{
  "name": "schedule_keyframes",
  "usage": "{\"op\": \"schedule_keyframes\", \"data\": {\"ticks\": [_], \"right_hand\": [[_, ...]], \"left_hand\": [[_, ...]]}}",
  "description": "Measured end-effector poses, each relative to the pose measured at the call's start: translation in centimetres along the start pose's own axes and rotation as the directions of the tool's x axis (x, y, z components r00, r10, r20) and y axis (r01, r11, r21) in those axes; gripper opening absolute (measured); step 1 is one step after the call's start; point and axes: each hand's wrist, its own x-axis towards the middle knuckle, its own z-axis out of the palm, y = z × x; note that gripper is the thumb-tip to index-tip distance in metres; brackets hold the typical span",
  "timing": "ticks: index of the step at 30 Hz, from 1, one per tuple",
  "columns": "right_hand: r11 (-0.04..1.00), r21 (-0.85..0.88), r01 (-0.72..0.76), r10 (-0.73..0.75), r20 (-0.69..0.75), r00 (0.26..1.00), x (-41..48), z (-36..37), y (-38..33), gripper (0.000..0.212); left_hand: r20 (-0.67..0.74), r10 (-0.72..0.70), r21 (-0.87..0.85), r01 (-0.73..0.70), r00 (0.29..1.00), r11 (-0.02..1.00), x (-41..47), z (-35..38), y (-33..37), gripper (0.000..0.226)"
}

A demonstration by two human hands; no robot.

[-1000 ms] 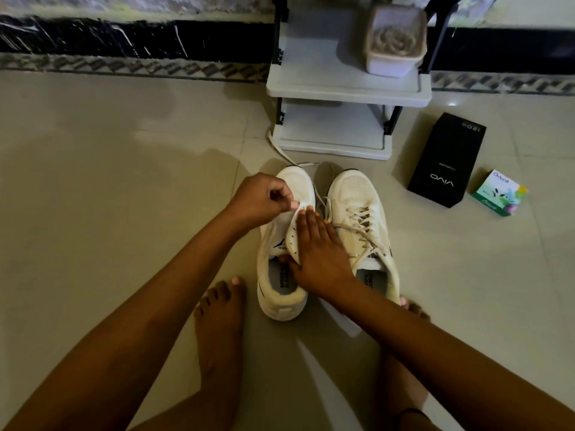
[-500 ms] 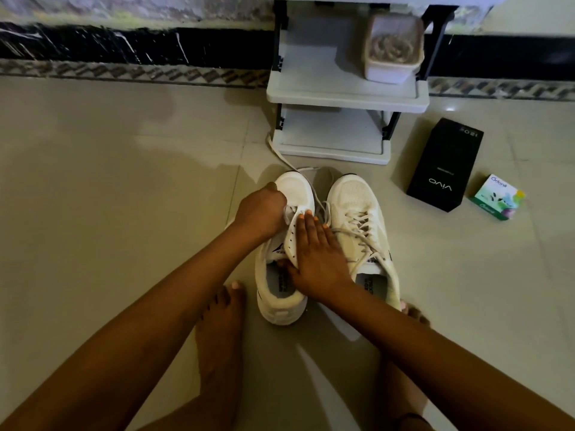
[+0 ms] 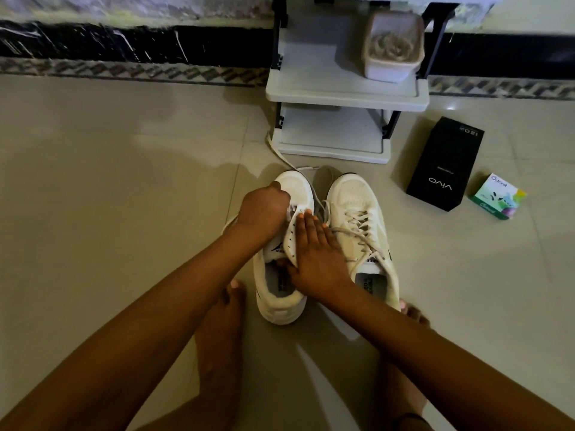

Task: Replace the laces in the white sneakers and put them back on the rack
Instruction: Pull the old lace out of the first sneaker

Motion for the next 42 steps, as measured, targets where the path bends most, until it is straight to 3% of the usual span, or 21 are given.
{"op": "schedule_keyframes", "data": {"ticks": [3, 5, 6, 8, 10, 13, 18, 22, 24, 27, 28, 29, 30, 32, 33, 35, 37, 42], "right_hand": [[1.000, 0.002, 0.008, -0.008, 0.007, 1.000, -0.1, 0.1, 0.0, 0.087], [1.000, -0.012, 0.013, -0.013, 0.003, 1.000, 0.0, 0.1, 0.2, 0.086], [1.000, -0.016, 0.014, -0.014, 0.003, 1.000, 0.0, 0.1, 0.2, 0.086], [1.000, -0.009, 0.014, -0.014, 0.006, 1.000, 0.0, 0.1, 0.2, 0.086], [1.000, 0.004, 0.014, -0.014, 0.005, 1.000, 0.0, 0.1, 0.0, 0.086], [1.000, 0.016, 0.008, -0.008, 0.003, 1.000, 0.0, 0.0, -0.1, 0.087], [1.000, 0.020, 0.001, -0.001, 0.005, 1.000, -0.2, -0.2, -0.1, 0.086], [1.000, 0.016, 0.006, -0.006, 0.007, 1.000, -0.1, -0.2, -0.1, 0.088], [1.000, 0.007, 0.009, -0.009, 0.016, 1.000, -0.1, -0.2, 0.0, 0.087], [1.000, 0.003, 0.013, -0.014, 0.024, 1.000, -0.1, -0.2, 0.0, 0.085], [1.000, 0.003, 0.013, -0.013, 0.025, 1.000, -0.1, -0.2, 0.0, 0.085], [1.000, 0.003, 0.012, -0.012, 0.024, 1.000, -0.1, -0.3, 0.0, 0.085], [1.000, 0.003, 0.010, -0.010, 0.024, 1.000, -0.1, -0.2, 0.0, 0.086], [1.000, 0.006, 0.009, -0.009, 0.021, 1.000, -0.1, -0.2, 0.0, 0.087], [1.000, 0.010, 0.008, -0.008, 0.018, 1.000, -0.1, -0.2, 0.0, 0.087], [1.000, 0.017, 0.008, -0.008, 0.012, 1.000, 0.0, 0.0, 0.0, 0.087], [1.000, 0.019, 0.009, -0.009, 0.001, 1.000, 0.0, 0.0, 0.0, 0.087], [1.000, 0.018, 0.006, -0.006, 0.012, 1.000, -0.1, -0.2, -0.1, 0.087]], "left_hand": [[-0.029, -0.039, -0.276, 0.030, 0.999, 0.961, 0.0, -0.3, -1.2, 0.025], [-0.010, 0.003, -0.614, -0.008, 1.000, 0.790, -0.4, -1.2, -1.7, 0.019], [-0.022, 0.017, -0.713, -0.027, 1.000, 0.701, -0.6, -1.6, -1.8, 0.020], [-0.046, -0.016, -0.776, -0.025, 0.999, 0.631, -1.0, -1.9, -1.6, 0.016], [-0.049, -0.051, -0.726, -0.001, 0.997, 0.687, -0.9, -1.2, -1.7, 0.016], [0.079, -0.053, -0.516, 0.086, 0.995, 0.852, -0.6, 0.7, -1.7, 0.036], [0.019, -0.159, -0.426, 0.152, 0.987, 0.892, 0.1, 1.2, -1.2, 0.015], [-0.020, -0.092, -0.309, 0.081, 0.996, 0.948, -0.1, 0.8, -1.2, 0.017], [0.000, -0.008, -0.532, 0.007, 1.000, 0.846, -0.8, -0.3, -1.3, 0.011], [0.047, 0.117, -0.866, -0.018, 0.992, 0.500, -1.9, -3.0, -1.0, 0.003], [0.033, 0.107, -0.889, -0.020, 0.994, 0.457, -1.9, -3.4, -0.9, 0.003], [0.016, 0.082, -0.870, -0.026, 0.997, 0.492, -1.7, -3.5, -1.0, 0.005], [0.005, 0.056, -0.807, -0.029, 0.998, 0.589, -1.3, -3.2, -1.1, 0.011], [0.057, 0.015, -0.568, 0.020, 0.998, 0.823, -0.7, -1.8, -1.4, 0.027], [0.104, -0.013, -0.475, 0.061, 0.994, 0.878, -0.6, -0.8, -1.6, 0.031], [0.135, -0.099, -0.452, 0.150, 0.986, 0.879, -0.6, 0.6, -1.5, 0.031], [0.073, -0.146, -0.453, 0.163, 0.987, 0.876, -0.5, 1.1, -1.3, 0.023], [0.015, -0.123, -0.308, 0.122, 0.992, 0.943, 0.0, 0.9, -1.1, 0.014]]}}
